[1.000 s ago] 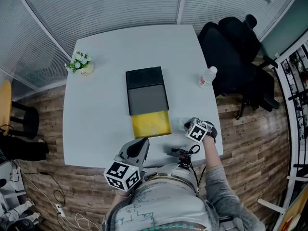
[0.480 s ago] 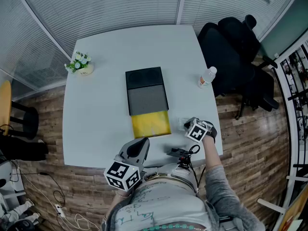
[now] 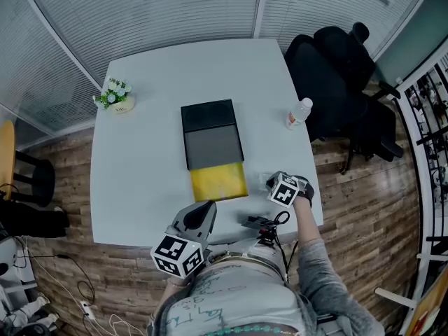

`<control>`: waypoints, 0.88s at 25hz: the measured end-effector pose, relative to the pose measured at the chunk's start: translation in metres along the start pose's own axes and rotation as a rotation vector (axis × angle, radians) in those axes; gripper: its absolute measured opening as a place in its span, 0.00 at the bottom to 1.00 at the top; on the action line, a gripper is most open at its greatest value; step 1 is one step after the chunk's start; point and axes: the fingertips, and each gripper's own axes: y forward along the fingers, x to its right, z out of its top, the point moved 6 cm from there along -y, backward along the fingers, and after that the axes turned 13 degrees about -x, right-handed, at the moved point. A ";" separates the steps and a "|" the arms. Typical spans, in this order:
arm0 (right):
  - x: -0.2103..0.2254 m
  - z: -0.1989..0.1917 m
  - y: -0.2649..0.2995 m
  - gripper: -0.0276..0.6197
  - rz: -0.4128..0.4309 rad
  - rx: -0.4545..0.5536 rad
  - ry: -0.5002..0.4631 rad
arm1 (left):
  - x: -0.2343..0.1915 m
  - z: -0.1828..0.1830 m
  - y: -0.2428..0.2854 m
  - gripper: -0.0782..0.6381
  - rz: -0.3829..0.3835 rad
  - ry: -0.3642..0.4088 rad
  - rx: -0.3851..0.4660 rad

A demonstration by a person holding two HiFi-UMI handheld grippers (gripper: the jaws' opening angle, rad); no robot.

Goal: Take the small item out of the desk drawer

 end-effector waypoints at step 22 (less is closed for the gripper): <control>-0.003 -0.002 -0.057 0.32 0.008 0.046 0.039 | -0.008 0.008 -0.002 0.10 -0.065 0.046 -0.007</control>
